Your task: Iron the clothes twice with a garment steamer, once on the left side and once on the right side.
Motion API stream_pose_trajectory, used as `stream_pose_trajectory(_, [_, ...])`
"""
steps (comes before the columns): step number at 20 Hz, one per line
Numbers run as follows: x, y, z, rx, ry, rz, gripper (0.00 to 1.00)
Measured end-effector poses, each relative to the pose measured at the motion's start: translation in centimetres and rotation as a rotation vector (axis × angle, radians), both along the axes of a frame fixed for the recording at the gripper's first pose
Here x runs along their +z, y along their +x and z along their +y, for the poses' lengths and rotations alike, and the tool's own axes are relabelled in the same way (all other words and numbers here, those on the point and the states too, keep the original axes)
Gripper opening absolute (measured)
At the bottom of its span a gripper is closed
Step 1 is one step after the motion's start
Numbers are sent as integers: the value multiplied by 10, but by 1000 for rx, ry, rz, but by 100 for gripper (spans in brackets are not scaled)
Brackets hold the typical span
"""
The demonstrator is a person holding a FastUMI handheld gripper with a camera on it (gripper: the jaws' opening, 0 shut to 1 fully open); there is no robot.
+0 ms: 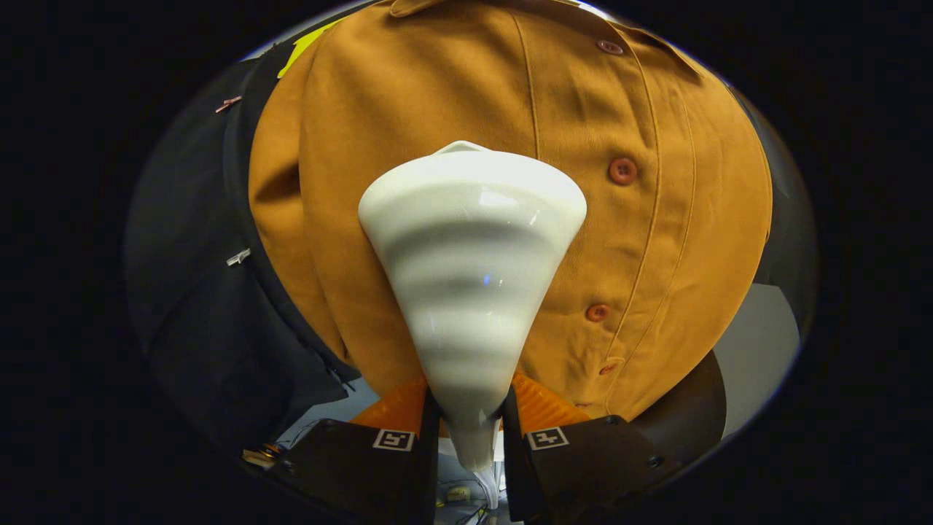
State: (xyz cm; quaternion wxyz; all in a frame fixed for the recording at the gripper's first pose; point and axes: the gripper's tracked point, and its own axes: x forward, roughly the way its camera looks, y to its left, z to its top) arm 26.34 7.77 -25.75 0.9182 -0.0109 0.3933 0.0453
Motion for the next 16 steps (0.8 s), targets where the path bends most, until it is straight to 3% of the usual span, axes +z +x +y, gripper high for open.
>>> stream_pose_trajectory(11, [-64, -44, -13, -27, 1, 170, 41])
stream_pose_trajectory(16, [-62, -63, -17, -18, -5, 198, 41])
